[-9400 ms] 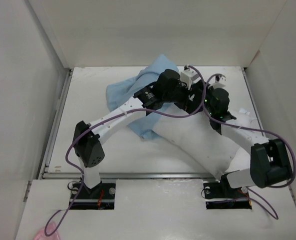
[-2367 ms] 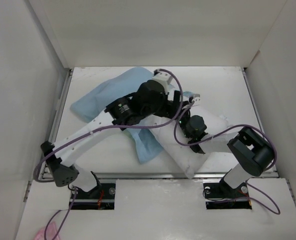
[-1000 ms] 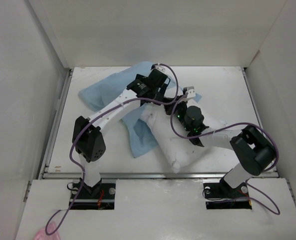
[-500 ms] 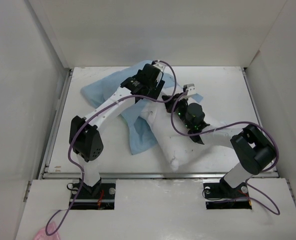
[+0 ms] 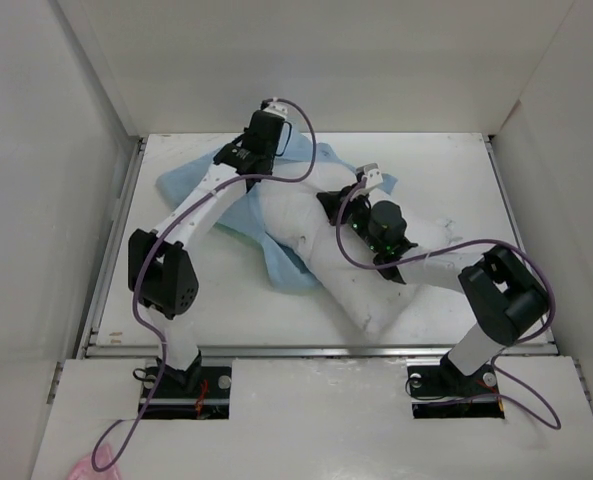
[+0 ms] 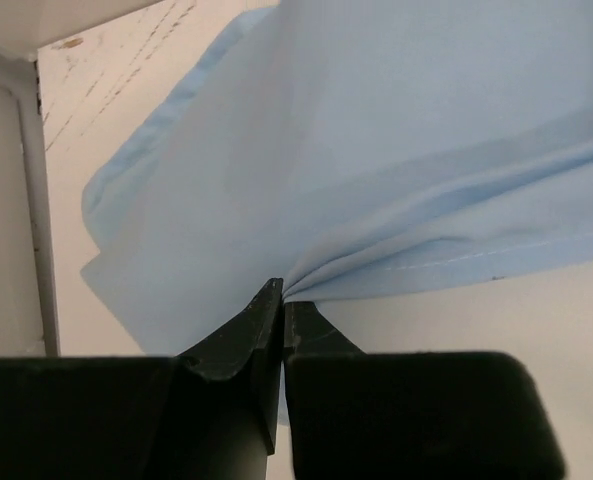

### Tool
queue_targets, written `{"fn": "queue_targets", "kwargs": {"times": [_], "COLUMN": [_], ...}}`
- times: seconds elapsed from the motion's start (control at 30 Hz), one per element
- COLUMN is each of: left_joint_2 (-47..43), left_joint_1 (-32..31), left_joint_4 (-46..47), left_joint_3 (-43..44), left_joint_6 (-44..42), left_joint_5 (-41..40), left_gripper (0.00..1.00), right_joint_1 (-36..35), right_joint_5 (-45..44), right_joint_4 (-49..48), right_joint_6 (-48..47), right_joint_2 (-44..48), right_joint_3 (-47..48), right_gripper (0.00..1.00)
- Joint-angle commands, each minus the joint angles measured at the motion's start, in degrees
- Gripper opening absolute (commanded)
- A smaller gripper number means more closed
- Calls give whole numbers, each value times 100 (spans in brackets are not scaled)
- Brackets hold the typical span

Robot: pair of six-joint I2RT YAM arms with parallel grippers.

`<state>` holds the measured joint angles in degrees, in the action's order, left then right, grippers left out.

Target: Put the pillow into the pillowcase

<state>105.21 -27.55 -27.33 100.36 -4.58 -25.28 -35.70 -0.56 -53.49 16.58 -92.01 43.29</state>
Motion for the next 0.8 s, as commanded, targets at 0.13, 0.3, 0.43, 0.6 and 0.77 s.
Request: {"fn": "queue_targets", "kwargs": {"times": [0.13, 0.3, 0.43, 0.6, 0.77], "left_joint_2": [-1555, -2109, -2241, -2364, -2365], "left_joint_1": [-944, -1234, -1664, -1833, -1885], "left_joint_4": [1290, 1572, 1730, 1950, 2293], "left_joint_3": [-751, -1281, -1738, -2387, -2600], "left_joint_6": [105, 651, 1187, 1661, 2013], "left_joint_5": [1147, 2358, 2984, 3362, 4108], "left_gripper": [0, 0, 0, 0, 0], "right_joint_1": [-24, -138, -261, -314, -385], "right_joint_5": [574, 31, -1546, -2589, -3135], "right_joint_4": [-267, -634, -1751, -2446, -2946], "right_joint_6": [-164, 178, 951, 1383, 1383], "right_joint_2": [-484, -731, -1064, -918, -415], "right_joint_3": [803, 989, 1084, 1349, 1068], "right_gripper": [0, 0, 0, 0, 0]}}
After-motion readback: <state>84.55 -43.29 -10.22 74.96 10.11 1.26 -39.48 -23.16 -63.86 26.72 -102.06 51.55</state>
